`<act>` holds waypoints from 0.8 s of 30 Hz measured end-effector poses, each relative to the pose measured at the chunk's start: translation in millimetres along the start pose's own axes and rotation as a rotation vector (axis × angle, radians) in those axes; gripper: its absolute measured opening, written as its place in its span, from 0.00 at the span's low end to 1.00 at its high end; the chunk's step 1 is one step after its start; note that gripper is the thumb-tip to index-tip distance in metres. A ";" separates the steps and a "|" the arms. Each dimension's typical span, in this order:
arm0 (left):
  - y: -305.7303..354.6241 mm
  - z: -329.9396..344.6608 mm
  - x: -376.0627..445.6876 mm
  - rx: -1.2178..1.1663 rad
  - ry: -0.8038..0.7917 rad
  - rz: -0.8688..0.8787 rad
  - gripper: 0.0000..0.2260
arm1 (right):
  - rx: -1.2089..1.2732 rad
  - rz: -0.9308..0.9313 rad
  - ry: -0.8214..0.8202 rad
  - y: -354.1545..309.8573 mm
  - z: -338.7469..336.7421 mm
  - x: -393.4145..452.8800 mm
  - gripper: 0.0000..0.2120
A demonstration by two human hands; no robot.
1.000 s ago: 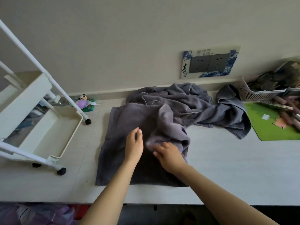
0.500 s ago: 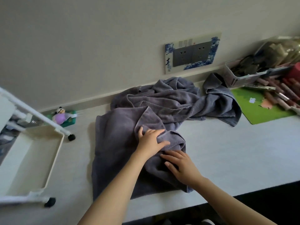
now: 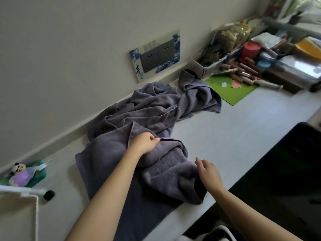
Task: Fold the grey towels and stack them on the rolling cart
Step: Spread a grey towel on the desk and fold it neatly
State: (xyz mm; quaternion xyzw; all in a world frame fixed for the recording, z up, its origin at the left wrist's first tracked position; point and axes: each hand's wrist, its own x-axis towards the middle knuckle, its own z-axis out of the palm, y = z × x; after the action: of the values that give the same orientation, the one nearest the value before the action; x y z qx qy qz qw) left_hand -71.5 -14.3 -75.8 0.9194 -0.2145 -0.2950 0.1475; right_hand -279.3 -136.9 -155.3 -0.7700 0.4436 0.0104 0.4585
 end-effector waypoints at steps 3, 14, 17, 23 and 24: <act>36.1 10.1 13.9 0.224 0.000 0.147 0.18 | 0.034 0.122 -0.067 -4.8 1.4 -0.6 0.24; 42.0 55.0 37.3 0.344 -0.091 0.185 0.18 | 0.773 0.270 0.029 -23.5 -16.0 1.6 0.07; 30.3 40.7 35.4 -0.100 -0.063 0.168 0.10 | 1.104 0.343 0.024 -27.7 -23.8 6.2 0.06; 36.8 -27.2 20.4 -0.701 0.105 0.191 0.10 | 1.476 0.259 -0.035 -55.6 -64.4 12.8 0.08; 43.1 -40.6 19.5 -0.749 0.147 0.195 0.10 | 1.511 0.231 -0.041 -62.1 -75.4 14.3 0.08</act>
State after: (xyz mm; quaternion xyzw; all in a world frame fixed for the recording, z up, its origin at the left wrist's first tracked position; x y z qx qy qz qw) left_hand -46.0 -55.1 -36.3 0.7960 -0.1673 -0.2706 0.5149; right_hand -257.2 -188.9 -74.4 -0.1954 0.3994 -0.2339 0.8647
